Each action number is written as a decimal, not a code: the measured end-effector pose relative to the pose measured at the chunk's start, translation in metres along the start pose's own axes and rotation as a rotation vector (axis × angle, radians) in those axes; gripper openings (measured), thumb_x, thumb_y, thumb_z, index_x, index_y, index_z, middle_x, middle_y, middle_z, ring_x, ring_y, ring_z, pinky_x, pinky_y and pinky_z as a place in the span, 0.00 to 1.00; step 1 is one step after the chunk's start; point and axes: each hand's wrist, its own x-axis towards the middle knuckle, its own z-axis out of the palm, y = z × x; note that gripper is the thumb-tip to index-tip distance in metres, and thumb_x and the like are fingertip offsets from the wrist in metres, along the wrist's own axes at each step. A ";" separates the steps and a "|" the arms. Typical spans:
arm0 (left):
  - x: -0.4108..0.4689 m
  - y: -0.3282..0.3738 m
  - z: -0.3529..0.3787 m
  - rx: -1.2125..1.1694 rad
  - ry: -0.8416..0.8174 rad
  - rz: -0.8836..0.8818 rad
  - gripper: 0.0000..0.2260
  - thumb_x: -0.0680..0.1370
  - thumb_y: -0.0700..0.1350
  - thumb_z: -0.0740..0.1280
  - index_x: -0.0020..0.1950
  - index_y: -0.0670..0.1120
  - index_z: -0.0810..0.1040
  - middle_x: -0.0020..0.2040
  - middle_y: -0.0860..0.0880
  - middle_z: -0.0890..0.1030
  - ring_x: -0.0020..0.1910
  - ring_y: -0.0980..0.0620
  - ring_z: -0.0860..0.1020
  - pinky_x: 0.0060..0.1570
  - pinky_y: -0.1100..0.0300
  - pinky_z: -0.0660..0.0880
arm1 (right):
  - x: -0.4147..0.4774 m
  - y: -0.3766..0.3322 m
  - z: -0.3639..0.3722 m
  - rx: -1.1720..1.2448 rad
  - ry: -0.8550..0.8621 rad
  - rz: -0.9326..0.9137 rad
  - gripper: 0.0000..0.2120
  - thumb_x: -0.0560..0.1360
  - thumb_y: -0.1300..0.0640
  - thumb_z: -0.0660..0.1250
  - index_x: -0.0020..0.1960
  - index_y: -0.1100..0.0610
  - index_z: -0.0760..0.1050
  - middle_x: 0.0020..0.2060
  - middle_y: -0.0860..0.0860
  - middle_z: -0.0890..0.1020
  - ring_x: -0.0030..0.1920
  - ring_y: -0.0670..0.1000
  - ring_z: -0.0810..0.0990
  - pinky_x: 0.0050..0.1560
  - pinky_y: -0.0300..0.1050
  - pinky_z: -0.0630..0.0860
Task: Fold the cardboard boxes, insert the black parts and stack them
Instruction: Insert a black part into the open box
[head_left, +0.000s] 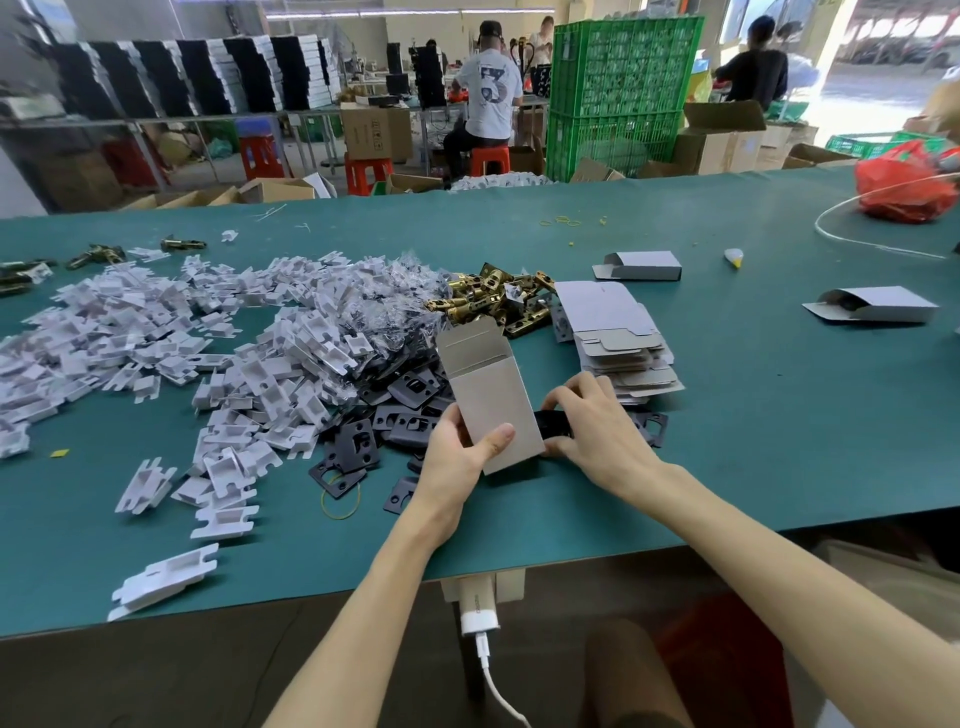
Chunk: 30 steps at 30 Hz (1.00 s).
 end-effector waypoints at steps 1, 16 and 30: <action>0.000 0.000 0.000 0.003 -0.011 0.010 0.17 0.77 0.38 0.75 0.63 0.50 0.75 0.56 0.50 0.86 0.55 0.55 0.84 0.54 0.61 0.81 | -0.001 0.000 0.000 -0.012 0.005 -0.009 0.22 0.73 0.53 0.76 0.64 0.57 0.75 0.58 0.53 0.72 0.61 0.54 0.66 0.65 0.49 0.69; -0.003 0.000 -0.002 0.031 -0.132 0.061 0.16 0.75 0.36 0.77 0.61 0.44 0.82 0.55 0.48 0.87 0.54 0.54 0.84 0.50 0.62 0.80 | -0.008 -0.002 -0.012 0.054 -0.094 0.108 0.17 0.79 0.53 0.69 0.65 0.54 0.70 0.60 0.53 0.76 0.61 0.57 0.75 0.60 0.58 0.74; -0.001 -0.001 -0.001 0.002 -0.009 -0.053 0.16 0.80 0.49 0.73 0.65 0.44 0.76 0.58 0.49 0.85 0.58 0.50 0.83 0.53 0.58 0.81 | 0.002 -0.078 -0.045 0.148 0.457 -0.133 0.19 0.77 0.71 0.63 0.67 0.65 0.71 0.59 0.59 0.74 0.59 0.57 0.74 0.61 0.48 0.72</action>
